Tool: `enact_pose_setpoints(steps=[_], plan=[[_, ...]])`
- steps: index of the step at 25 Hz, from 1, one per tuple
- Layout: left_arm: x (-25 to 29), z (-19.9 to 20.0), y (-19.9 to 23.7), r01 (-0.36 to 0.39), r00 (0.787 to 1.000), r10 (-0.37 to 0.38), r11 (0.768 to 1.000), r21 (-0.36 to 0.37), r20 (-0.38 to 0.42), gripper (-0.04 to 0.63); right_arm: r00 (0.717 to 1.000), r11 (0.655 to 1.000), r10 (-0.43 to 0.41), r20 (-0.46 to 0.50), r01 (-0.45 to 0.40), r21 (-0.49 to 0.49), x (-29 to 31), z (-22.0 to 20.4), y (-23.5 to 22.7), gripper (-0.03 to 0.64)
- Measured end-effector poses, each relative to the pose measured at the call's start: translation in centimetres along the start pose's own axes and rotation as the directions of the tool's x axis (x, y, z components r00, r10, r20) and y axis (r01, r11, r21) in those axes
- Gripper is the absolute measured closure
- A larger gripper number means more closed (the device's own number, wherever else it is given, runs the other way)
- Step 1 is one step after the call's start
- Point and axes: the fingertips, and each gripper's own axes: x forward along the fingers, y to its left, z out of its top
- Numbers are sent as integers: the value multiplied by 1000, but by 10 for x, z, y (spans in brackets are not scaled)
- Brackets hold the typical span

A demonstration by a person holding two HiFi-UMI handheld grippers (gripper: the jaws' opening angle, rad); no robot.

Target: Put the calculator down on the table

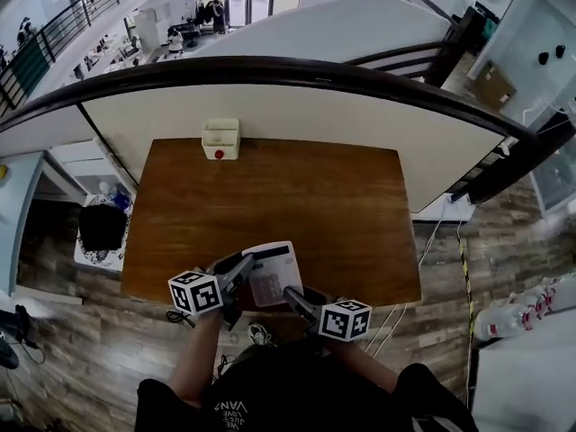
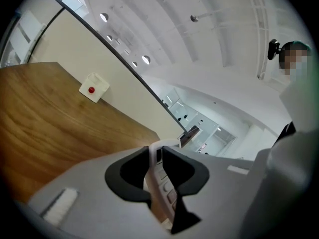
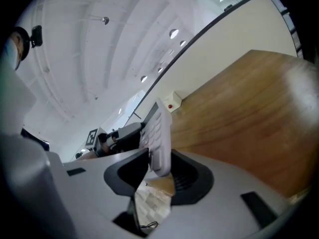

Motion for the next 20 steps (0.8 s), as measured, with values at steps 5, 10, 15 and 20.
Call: enact_pose_setpoints(steps=[5, 10, 15, 20], plan=[[10, 9, 8, 50, 998, -49, 999, 22, -45, 523, 998, 999, -44, 41, 44, 10, 9, 5, 0, 491], [29, 23, 19, 63, 997, -61, 997, 33, -53, 523, 996, 998, -63, 65, 62, 8, 21, 23, -11, 491], [60, 45, 31, 58, 997, -55, 996, 64, -61, 522, 996, 998, -63, 65, 63, 1, 37, 54, -32, 491], [93, 67, 47, 43, 998, -39, 997, 63, -53, 522, 997, 998, -66, 43, 66, -19, 54, 87, -56, 491]])
